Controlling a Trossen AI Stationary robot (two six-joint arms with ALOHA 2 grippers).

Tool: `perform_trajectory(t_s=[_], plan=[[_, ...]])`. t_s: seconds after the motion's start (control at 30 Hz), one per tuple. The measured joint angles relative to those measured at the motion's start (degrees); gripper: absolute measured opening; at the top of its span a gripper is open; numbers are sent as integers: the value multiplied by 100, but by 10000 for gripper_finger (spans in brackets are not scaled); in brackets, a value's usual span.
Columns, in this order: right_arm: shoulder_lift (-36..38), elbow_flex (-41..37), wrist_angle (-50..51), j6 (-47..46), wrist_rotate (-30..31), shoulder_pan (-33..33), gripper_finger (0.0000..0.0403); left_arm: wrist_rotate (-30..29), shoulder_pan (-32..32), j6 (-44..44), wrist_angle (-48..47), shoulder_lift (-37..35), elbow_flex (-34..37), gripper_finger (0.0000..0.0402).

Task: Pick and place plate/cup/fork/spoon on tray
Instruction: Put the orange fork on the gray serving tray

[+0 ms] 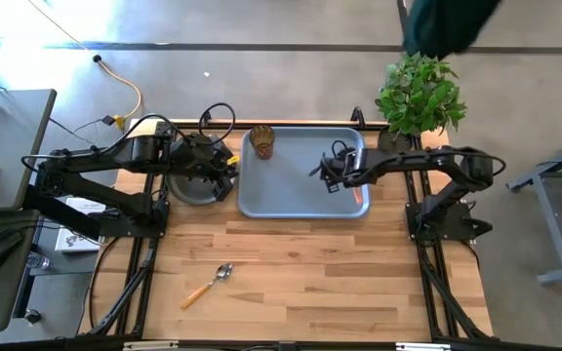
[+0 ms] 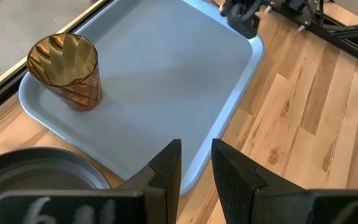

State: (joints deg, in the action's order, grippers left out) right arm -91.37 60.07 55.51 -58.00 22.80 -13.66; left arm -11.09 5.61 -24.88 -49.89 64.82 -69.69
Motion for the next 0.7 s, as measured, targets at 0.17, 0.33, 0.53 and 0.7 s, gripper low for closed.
perform_trajectory(t_s=[0.17,0.33,0.53,0.7], plan=[[15,-420,-783,0,-639,-432,14,-2,0,-92,0,0,0,80],[16,-597,-1073,-60,-1019,-726,14,-2,0,-144,0,0,0,80],[123,-597,-1086,-63,-1240,-1065,14,-1,0,-146,0,0,0,80],[312,-597,-1083,-1,-1619,-1582,14,0,0,-95,0,0,0,80]])
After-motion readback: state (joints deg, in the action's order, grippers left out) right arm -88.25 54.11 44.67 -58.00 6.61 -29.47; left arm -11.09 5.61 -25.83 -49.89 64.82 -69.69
